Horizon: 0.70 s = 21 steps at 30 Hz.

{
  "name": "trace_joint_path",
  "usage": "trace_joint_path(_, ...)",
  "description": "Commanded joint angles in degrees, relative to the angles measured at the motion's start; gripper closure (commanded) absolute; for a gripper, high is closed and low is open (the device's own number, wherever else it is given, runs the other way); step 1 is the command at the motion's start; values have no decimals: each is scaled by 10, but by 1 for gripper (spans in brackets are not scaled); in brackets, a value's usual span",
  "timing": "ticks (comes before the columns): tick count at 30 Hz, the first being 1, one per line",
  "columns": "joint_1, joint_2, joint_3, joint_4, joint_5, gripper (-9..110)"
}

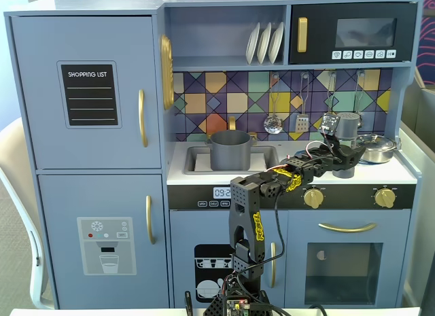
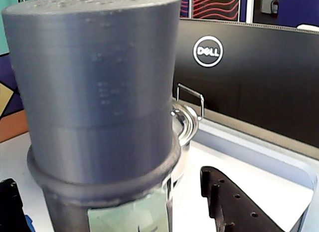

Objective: Put salt in the gray recipient

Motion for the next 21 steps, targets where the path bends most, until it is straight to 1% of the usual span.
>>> trace_joint_path(1, -15, -5, -62, -18, -14, 52)
trace_joint_path(7, -23, -26, -86, -18, -20, 56)
trace_joint_path(9, -25, -28, -87, -12, -31, 65)
trace_joint_path(12, -29, -28, -86, 4, -42, 83)
trace_joint_path(14, -32, -28, -86, 9, -48, 98)
trace_joint_path(15, -33, -28, -86, 6, -37, 101)
trace_joint_path(21, -34, -18, -87, -6, -6, 101)
